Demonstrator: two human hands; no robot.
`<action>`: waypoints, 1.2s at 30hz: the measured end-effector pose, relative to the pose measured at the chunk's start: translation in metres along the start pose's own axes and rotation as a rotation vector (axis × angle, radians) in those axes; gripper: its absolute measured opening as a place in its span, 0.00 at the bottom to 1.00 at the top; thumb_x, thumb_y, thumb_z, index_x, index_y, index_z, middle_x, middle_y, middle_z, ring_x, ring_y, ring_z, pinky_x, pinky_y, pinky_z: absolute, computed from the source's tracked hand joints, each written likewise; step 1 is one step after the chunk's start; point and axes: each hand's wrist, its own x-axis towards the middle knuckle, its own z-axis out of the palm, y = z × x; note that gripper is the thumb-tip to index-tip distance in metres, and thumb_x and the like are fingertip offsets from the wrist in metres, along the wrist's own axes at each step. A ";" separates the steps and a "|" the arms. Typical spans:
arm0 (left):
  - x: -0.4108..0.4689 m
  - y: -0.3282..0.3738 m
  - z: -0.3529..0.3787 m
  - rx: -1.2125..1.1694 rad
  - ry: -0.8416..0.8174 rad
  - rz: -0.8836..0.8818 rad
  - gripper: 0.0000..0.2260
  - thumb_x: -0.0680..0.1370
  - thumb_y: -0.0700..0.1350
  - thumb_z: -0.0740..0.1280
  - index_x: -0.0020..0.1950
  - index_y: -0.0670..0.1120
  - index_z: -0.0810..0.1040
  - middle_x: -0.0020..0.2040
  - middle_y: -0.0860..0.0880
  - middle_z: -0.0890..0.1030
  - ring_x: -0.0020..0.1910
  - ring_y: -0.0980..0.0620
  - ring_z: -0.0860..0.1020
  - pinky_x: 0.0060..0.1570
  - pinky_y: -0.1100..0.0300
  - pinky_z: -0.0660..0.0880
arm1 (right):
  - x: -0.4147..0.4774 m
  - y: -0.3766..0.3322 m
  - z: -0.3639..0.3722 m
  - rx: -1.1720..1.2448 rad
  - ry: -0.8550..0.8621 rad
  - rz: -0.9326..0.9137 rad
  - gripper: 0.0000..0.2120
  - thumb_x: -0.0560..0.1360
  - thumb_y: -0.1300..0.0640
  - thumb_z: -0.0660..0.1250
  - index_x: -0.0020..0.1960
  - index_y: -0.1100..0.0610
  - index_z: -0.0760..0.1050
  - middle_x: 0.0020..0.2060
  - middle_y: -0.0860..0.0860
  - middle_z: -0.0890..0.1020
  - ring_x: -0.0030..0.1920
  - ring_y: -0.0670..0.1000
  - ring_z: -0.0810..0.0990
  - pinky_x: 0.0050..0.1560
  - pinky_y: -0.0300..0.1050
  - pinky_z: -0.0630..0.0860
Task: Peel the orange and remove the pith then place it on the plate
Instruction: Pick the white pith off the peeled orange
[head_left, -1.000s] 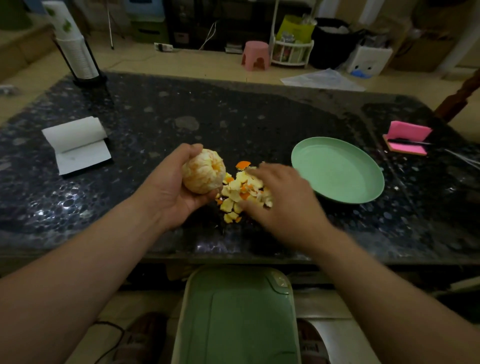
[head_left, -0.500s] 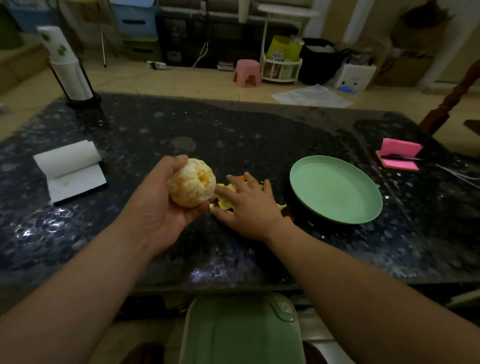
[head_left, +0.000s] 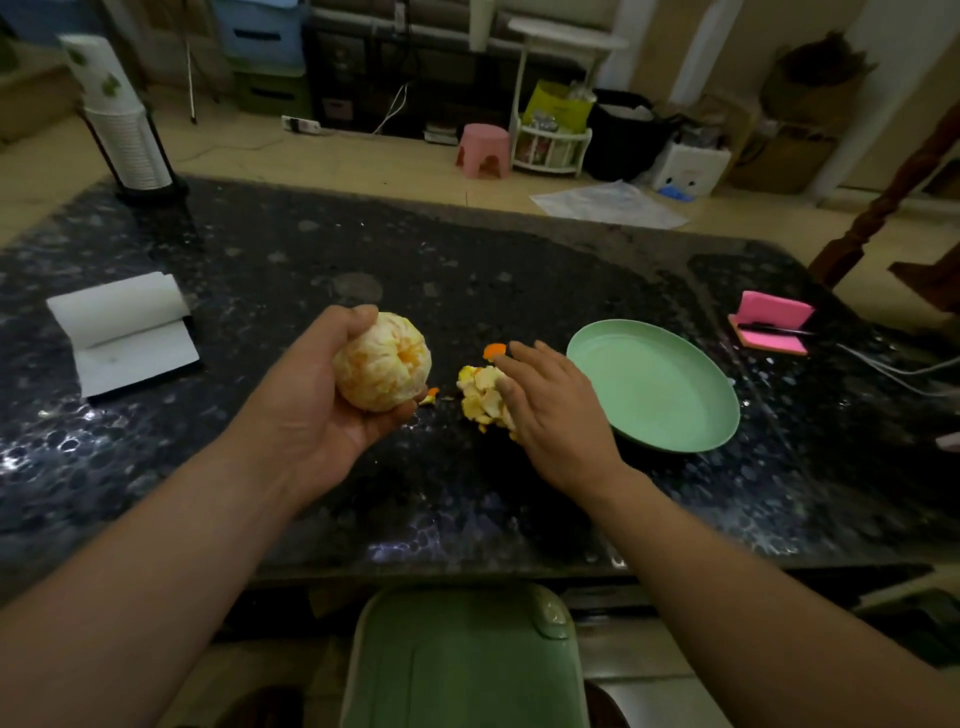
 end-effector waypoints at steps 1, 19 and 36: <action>-0.002 0.000 0.000 0.003 -0.004 0.000 0.16 0.81 0.53 0.68 0.66 0.48 0.81 0.64 0.38 0.84 0.54 0.37 0.84 0.34 0.57 0.81 | -0.010 0.007 -0.002 0.009 -0.021 -0.001 0.26 0.87 0.38 0.51 0.81 0.45 0.70 0.80 0.49 0.71 0.81 0.54 0.65 0.82 0.53 0.60; 0.005 -0.006 0.012 0.059 0.000 -0.003 0.12 0.81 0.54 0.69 0.59 0.48 0.82 0.59 0.40 0.87 0.52 0.42 0.85 0.33 0.56 0.81 | 0.017 -0.047 -0.033 0.324 0.084 0.083 0.14 0.86 0.45 0.62 0.62 0.47 0.84 0.59 0.44 0.84 0.62 0.46 0.80 0.65 0.53 0.77; -0.011 -0.025 0.028 0.409 -0.077 0.079 0.14 0.83 0.52 0.68 0.64 0.45 0.81 0.58 0.43 0.85 0.48 0.47 0.86 0.39 0.53 0.82 | -0.029 -0.073 -0.102 0.507 -0.072 0.101 0.01 0.79 0.49 0.76 0.49 0.45 0.85 0.41 0.41 0.86 0.45 0.40 0.85 0.45 0.41 0.81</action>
